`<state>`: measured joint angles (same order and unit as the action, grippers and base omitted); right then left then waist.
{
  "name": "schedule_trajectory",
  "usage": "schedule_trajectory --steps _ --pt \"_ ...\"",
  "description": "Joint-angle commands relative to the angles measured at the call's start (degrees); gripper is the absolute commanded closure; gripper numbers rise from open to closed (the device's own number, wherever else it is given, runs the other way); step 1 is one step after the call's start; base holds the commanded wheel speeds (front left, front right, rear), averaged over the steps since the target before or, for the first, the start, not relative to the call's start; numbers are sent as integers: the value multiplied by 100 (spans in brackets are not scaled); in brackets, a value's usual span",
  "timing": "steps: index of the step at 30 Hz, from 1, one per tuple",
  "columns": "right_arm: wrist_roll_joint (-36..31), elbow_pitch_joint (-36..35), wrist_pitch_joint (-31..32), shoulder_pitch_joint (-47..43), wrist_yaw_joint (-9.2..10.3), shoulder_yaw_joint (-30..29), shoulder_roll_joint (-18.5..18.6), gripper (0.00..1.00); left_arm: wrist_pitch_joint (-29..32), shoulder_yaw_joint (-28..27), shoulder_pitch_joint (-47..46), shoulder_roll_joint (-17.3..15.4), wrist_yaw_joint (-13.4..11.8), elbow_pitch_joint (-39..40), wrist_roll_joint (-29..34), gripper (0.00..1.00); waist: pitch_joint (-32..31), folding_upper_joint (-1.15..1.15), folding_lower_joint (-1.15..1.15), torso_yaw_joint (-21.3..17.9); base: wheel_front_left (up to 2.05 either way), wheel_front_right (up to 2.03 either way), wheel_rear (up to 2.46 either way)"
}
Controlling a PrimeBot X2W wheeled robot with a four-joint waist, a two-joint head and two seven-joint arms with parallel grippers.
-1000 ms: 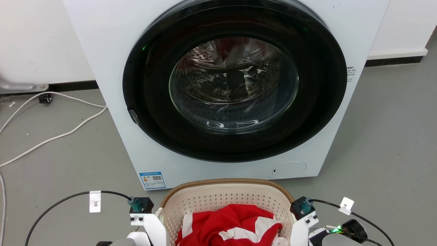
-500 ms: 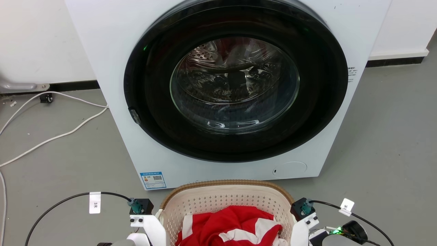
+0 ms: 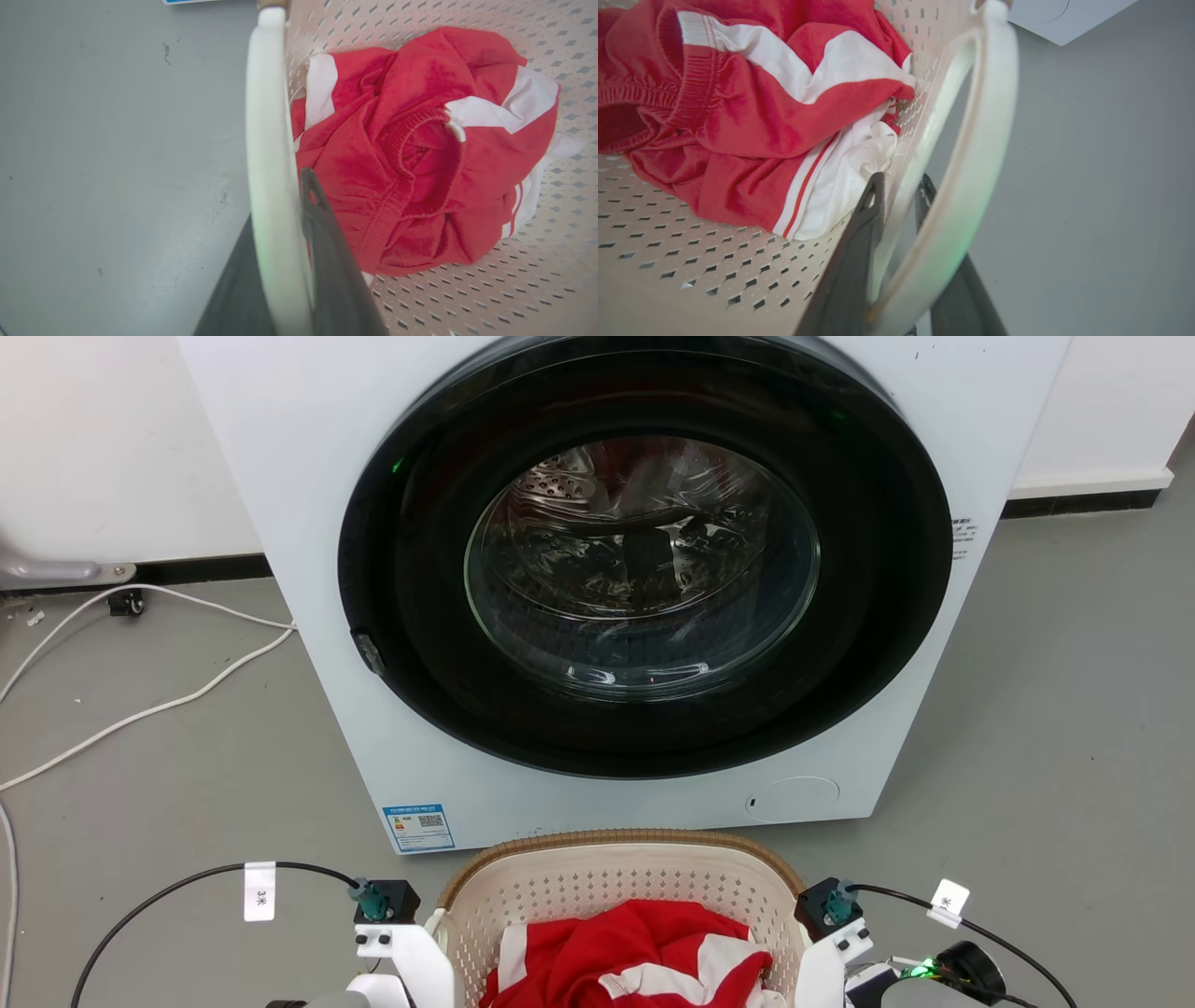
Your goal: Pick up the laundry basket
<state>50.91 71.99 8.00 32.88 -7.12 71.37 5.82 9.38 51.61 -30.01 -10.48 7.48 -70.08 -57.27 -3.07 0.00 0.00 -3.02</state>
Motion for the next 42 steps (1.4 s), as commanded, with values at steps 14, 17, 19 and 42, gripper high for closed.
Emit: schedule_trajectory --steps 14,17,19,42 --pt "46 57 -10 -8 -67 141 63 100 -122 184 -183 -116 0 -20 -183 100 9 0 0 2 0 0 0" --pt "44 60 -7 -2 -67 152 59 100 -144 223 -185 -121 0 -25 -220 100 15 0 0 -2 0 0 0" --pt "50 61 -11 3 -67 160 56 100 -161 247 -190 -125 0 -31 -233 100 21 0 0 -6 0 0 0" --pt "75 82 -63 -15 -67 207 69 100 -215 471 -216 -120 0 -81 -457 100 34 0 0 -7 0 0 0"
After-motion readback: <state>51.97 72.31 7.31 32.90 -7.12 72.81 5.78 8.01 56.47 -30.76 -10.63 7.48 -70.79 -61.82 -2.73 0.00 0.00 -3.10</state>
